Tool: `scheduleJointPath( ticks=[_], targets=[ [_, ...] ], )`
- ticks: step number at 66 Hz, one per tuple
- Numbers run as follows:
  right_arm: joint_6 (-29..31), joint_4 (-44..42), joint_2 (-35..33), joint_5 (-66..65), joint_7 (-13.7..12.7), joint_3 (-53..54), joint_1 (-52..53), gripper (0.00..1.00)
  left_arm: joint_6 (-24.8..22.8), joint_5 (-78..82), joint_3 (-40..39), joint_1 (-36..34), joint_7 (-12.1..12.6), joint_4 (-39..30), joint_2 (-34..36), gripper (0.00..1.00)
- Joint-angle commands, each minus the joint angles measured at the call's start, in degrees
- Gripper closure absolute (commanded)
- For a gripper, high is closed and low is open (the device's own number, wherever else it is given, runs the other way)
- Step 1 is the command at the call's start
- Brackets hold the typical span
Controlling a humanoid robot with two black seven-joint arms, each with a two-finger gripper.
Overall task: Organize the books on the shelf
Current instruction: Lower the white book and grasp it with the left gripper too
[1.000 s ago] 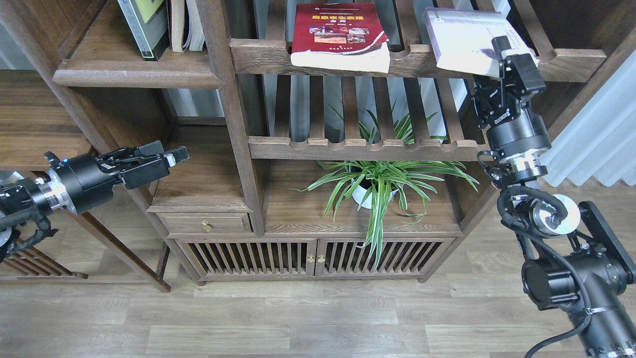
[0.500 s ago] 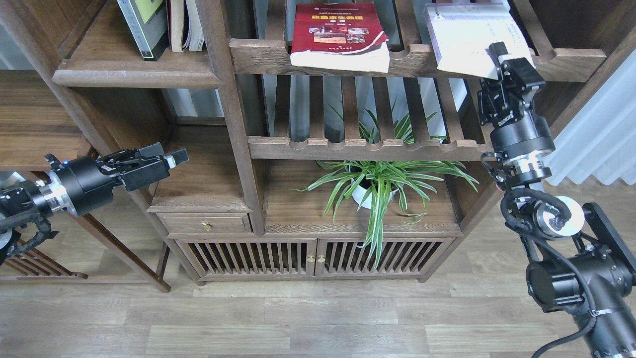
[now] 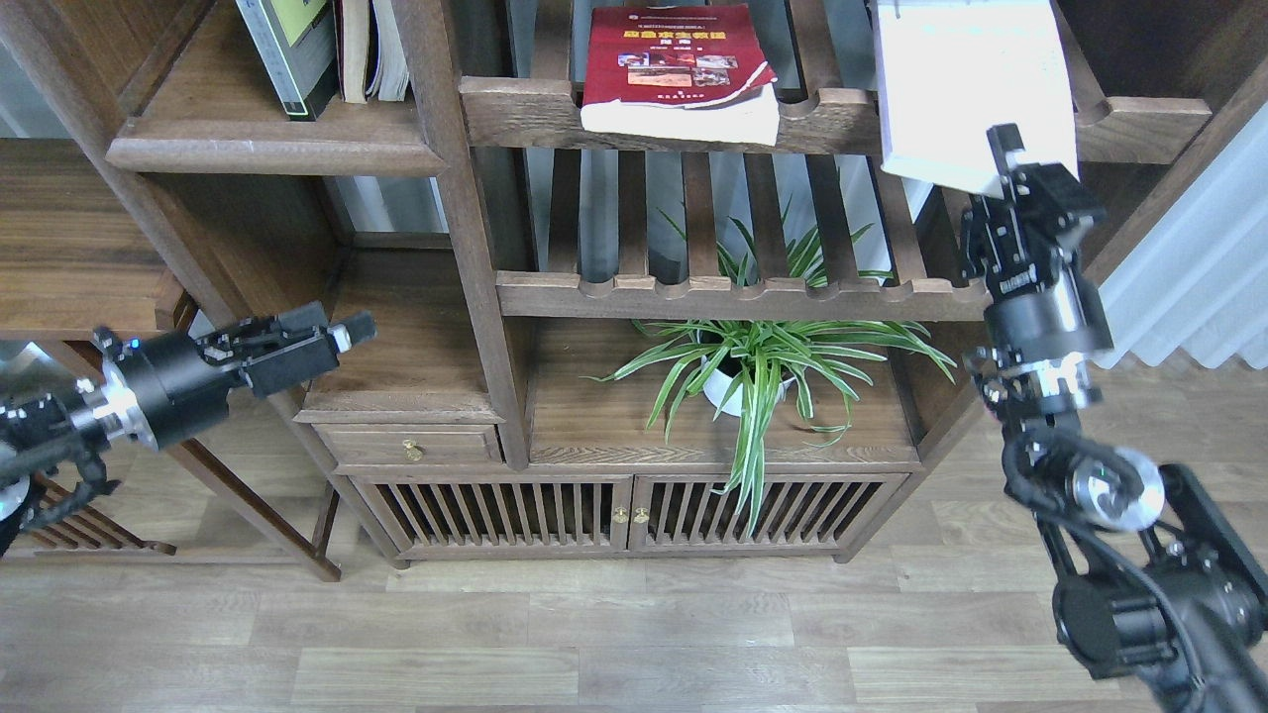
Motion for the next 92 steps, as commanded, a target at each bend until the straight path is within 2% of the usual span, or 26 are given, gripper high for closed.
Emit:
scheduleJointPath(
  ticks=[1,21,24,30,37,48,64,92],
  targets=[
    [0.0,0.4,-2.3,1.2,-0.2,-0.8,-5.8,0.86,0.0,0.0,0.0,1.8,0.0,1.5,-2.7,0.0],
    [0.0,0.5,-4.3,1.0,-0.5,-9.8,-12.8,0.86,0.0,0.0,-0.1,8.4,0.0,4.9,-15.8,0.0],
    [0.0,0.5,-4.7,0.7,-0.6,-12.9,-12.9,0.86,0.0,-0.8,-1.7,11.3,0.0,5.5,-22.8,0.0],
    [0.0,0.5,-5.3,-0.1,-1.2,-17.1,-12.7,0.86,0.0,-2.8,-2.7,15.6,0.0,5.3,-27.8,0.0],
    [0.0,0.2,-5.4,-0.9,-1.3,-22.6,-11.9,0.85,0.0,-12.3,-2.1,18.7,0.0,4.5,-27.9,0.0],
    [0.0,0.1,-4.7,-5.2,-1.6,-25.5,-11.9,0.84,0.0,-25.6,1.1,22.8,0.0,4.4,-27.9,0.0],
    [0.0,0.1,-3.2,-5.5,-2.7,-31.2,-11.8,0.84,0.0,-27.3,6.8,24.9,0.0,4.4,-27.9,0.0],
    [0.0,0.4,1.0,-11.1,-2.9,-36.7,-14.4,0.84,0.0,-27.7,9.7,24.9,0.0,6.3,-27.9,0.04]
  ],
)
